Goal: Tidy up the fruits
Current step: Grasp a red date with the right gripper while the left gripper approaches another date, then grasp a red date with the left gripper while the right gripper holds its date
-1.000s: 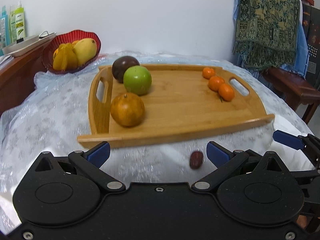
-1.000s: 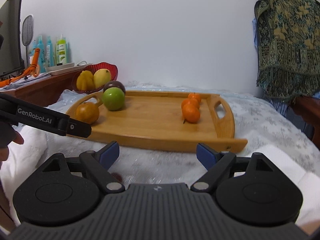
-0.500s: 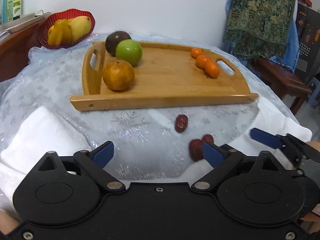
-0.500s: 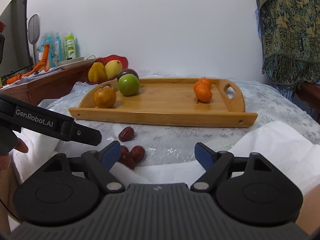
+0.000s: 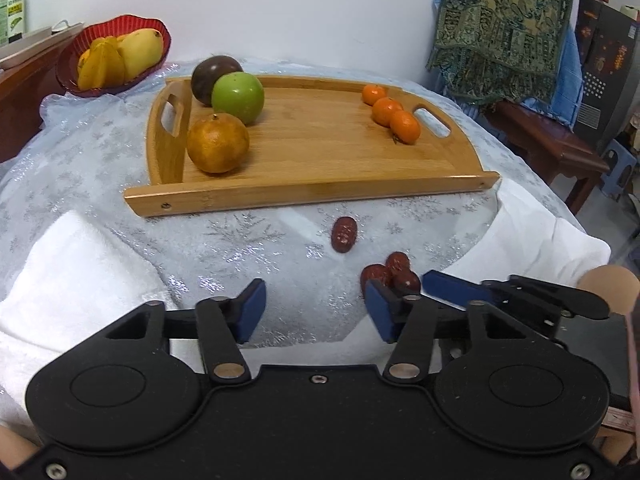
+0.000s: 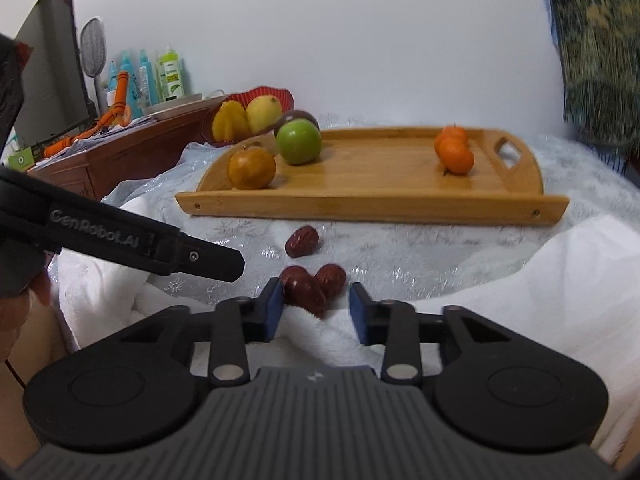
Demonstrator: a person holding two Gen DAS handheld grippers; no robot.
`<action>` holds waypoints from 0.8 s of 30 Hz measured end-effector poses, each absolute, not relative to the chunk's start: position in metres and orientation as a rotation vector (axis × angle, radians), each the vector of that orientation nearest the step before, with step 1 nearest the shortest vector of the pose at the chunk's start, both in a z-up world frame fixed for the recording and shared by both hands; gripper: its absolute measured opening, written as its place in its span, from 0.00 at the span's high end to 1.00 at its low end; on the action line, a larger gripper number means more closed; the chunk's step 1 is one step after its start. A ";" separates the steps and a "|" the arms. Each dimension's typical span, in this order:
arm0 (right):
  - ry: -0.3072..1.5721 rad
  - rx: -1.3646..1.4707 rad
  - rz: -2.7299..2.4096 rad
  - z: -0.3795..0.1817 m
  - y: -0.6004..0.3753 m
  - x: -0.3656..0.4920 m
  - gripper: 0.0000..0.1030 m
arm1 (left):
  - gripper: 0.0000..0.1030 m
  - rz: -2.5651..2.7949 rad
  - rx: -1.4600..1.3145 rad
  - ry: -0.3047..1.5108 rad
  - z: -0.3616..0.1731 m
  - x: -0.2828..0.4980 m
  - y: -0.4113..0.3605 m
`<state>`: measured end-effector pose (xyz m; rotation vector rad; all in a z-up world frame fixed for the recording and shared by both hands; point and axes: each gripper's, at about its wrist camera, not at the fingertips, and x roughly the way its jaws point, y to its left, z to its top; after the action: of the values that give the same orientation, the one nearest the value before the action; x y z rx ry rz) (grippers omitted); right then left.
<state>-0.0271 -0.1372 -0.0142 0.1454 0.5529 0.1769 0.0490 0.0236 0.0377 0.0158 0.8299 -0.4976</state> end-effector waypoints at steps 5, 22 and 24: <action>0.527 0.128 0.127 -0.013 -0.138 -0.032 0.68 | 0.56 -0.531 0.020 0.840 0.034 0.045 0.016; 0.547 0.185 0.027 -0.015 -0.156 -0.028 0.68 | 0.73 -0.536 0.009 0.857 0.020 0.048 -0.015; 0.549 0.178 0.023 -0.016 -0.155 -0.028 0.67 | 0.74 -0.516 0.009 0.851 0.017 0.048 -0.017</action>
<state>-0.0276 -0.1552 -0.0157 0.1775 0.5486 0.0233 0.0479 -0.0167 0.0167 0.0089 0.8509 -0.5162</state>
